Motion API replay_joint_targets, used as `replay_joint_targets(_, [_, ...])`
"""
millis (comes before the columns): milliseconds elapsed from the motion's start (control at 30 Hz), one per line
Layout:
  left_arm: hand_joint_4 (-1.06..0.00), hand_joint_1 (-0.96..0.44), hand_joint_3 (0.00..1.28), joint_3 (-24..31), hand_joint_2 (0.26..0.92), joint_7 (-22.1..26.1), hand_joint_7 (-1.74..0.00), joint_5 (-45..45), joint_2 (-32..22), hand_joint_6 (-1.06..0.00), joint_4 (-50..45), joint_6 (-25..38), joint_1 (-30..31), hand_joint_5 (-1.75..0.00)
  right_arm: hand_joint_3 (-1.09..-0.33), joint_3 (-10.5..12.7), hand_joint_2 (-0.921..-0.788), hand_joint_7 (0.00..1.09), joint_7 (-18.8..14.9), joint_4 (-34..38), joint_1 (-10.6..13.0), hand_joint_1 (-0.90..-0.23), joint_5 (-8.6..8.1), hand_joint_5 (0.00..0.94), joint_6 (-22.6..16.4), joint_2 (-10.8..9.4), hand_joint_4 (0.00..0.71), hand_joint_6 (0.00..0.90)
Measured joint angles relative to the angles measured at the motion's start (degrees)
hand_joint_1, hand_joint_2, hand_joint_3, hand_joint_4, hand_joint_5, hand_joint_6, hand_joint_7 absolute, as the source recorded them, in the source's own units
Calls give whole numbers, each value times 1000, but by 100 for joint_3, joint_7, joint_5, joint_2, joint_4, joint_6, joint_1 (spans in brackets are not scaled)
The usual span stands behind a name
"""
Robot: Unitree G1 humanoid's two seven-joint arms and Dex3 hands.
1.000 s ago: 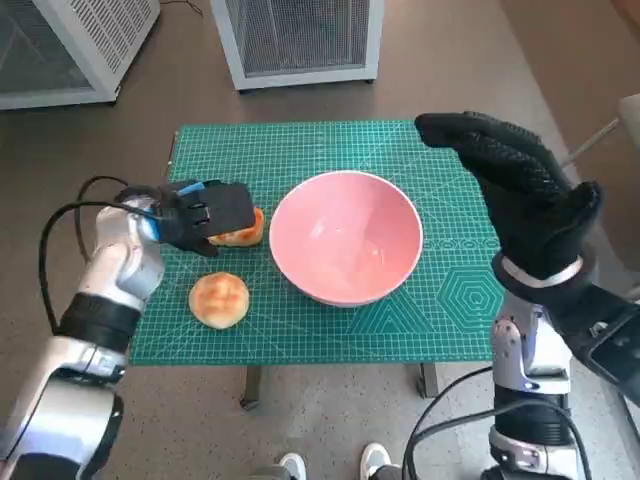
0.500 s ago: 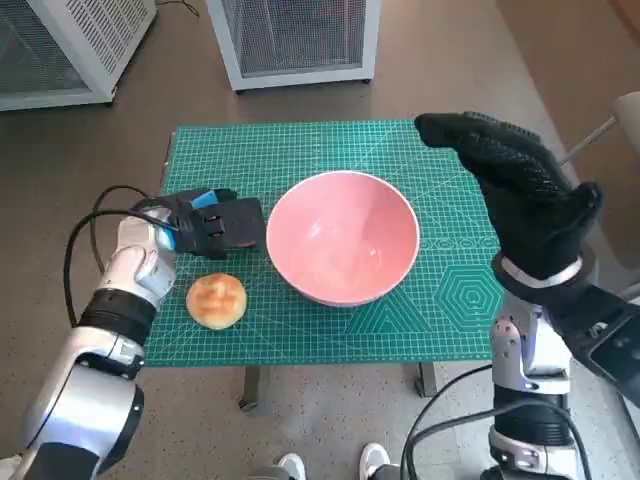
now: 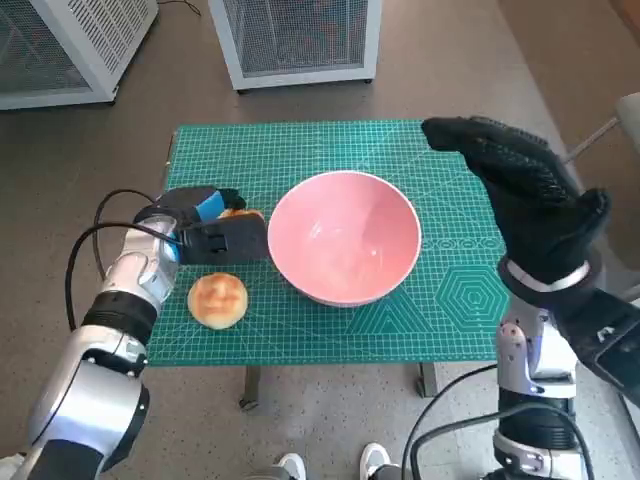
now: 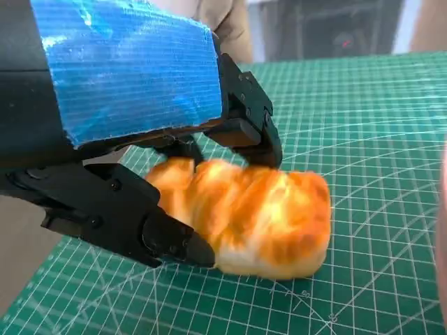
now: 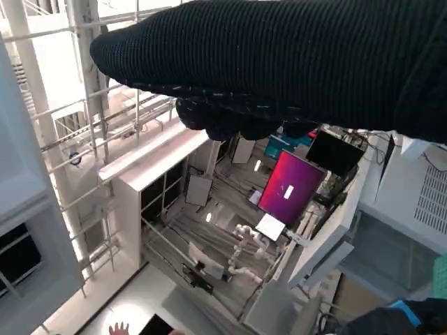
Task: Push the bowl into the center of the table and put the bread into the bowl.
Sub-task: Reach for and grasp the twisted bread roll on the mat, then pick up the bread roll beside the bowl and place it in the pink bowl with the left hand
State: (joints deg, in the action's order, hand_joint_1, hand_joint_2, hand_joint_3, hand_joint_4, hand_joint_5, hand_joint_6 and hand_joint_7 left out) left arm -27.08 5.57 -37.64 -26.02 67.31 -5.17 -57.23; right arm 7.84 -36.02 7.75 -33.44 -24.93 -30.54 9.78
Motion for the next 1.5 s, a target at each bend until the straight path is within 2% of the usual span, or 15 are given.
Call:
replay_joint_targets(333, [-624, 0, 88, 170, 920, 119, -1092, 116, -178, -652, -194, -138, -5, -1282, -453, -5, -921, 619, 0, -17, 65, -515, -4, 3, -19, -1, 392, 86])
replay_joint_targets(500, [-637, 0, 85, 369, 920, 282, -1133, 244, -385, -640, -704, -116, 9, -1240, -450, -7, -921, 607, 0, -44, 78, -521, -22, 3, -15, -2, 393, 93])
replay_joint_targets(767, [-672, 1, 78, 1020, 920, 400, -1189, 616, -742, -618, -2432, -72, 199, -1169, -446, -10, -921, 590, -1, -50, 86, -518, -75, 3, -15, -6, 393, 102])
replay_joint_targets(1033, [-711, 2, 58, 1545, 920, 434, -1176, 877, -823, -628, -4238, 6, 662, -1133, -444, -9, -921, 578, -1, -50, 85, -516, -188, 2, -14, -6, 393, 105])
replay_joint_targets(1333, [-752, 3, 40, 1775, 915, 570, -1149, 1078, -669, -645, -6106, 92, 1296, -1097, -443, -12, -921, 570, -37, -50, 87, -514, -233, 2, 19, -4, 393, 109])
replay_joint_targets(1500, [-734, 2, 36, 1702, 919, 829, -1161, 1151, -451, -657, -6823, 99, 1405, -1089, -444, -16, -921, 567, -119, -49, 102, -513, -290, 2, 79, 3, 393, 111])
